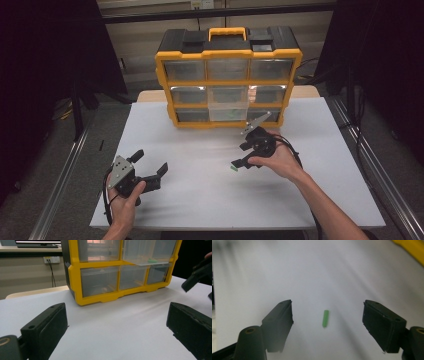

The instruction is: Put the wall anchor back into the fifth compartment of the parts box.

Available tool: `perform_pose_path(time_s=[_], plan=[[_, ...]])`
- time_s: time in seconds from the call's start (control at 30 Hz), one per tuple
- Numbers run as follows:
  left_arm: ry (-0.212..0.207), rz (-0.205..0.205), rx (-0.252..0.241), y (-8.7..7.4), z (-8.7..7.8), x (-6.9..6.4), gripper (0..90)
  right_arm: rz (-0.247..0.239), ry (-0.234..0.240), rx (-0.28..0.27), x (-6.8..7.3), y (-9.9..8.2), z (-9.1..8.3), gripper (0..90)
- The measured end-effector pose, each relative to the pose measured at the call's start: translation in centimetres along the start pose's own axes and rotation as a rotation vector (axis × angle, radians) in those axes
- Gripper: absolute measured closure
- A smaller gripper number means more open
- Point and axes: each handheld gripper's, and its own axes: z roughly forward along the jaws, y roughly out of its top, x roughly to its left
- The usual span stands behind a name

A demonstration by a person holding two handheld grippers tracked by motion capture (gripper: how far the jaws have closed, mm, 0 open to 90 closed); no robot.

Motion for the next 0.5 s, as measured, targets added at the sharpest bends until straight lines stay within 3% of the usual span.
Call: perform_pose_path(time_s=[0.17, 0.33, 0.5], plan=[[-0.002, -0.001, -0.002, 0.0, 0.0, 0.0, 3.4, 0.013, 0.009, 0.059, -0.1, -0.3, 1.8, 28.7], [-0.002, -0.001, -0.002, 0.0, 0.0, 0.0, 3.4, -0.012, 0.025, 0.13, -0.3, -0.2, 3.3, 45.2], [-0.002, -0.006, -0.008, 0.0, 0.0, 0.0, 3.4, -0.014, 0.005, 0.195, -0.3, -0.1, 4.6, 55.8]])
